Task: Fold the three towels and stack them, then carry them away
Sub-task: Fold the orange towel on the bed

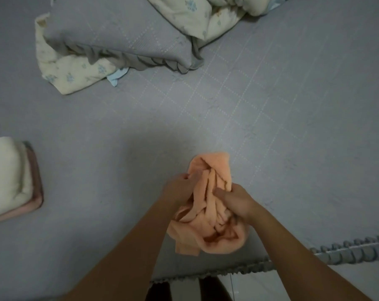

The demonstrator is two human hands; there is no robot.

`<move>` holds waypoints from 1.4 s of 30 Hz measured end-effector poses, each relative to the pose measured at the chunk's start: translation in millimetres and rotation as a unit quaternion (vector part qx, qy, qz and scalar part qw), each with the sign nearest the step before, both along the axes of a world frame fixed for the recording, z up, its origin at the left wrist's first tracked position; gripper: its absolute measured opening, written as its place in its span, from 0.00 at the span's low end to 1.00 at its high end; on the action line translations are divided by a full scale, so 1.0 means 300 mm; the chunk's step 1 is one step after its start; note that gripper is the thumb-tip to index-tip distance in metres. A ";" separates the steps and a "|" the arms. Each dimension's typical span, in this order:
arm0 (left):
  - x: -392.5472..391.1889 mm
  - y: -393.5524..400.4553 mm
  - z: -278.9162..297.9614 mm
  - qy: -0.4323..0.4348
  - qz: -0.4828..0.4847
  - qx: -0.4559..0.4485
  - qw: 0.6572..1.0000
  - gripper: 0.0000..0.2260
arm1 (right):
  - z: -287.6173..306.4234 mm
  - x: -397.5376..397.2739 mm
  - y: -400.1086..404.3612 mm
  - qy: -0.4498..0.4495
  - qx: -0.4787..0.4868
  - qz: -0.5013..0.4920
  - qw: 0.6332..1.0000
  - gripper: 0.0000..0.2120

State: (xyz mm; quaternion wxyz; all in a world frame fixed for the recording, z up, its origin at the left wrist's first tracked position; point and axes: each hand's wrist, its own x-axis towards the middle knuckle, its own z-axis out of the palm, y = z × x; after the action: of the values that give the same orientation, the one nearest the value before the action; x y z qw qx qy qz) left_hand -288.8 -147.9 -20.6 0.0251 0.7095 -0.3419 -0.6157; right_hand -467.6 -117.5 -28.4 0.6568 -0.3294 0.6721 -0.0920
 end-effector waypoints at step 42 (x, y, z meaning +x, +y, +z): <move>0.592 0.253 -0.035 -0.205 0.316 -0.186 0.908 0.22 | 0.013 0.201 0.085 0.183 -0.057 -0.020 0.981 0.13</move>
State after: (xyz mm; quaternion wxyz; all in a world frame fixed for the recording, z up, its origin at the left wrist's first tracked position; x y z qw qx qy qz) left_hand -111.1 -71.9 -31.1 0.2790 0.8734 -0.2060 -0.3420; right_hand -407.4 -92.1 -24.6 0.5012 -0.3634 0.7811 -0.0816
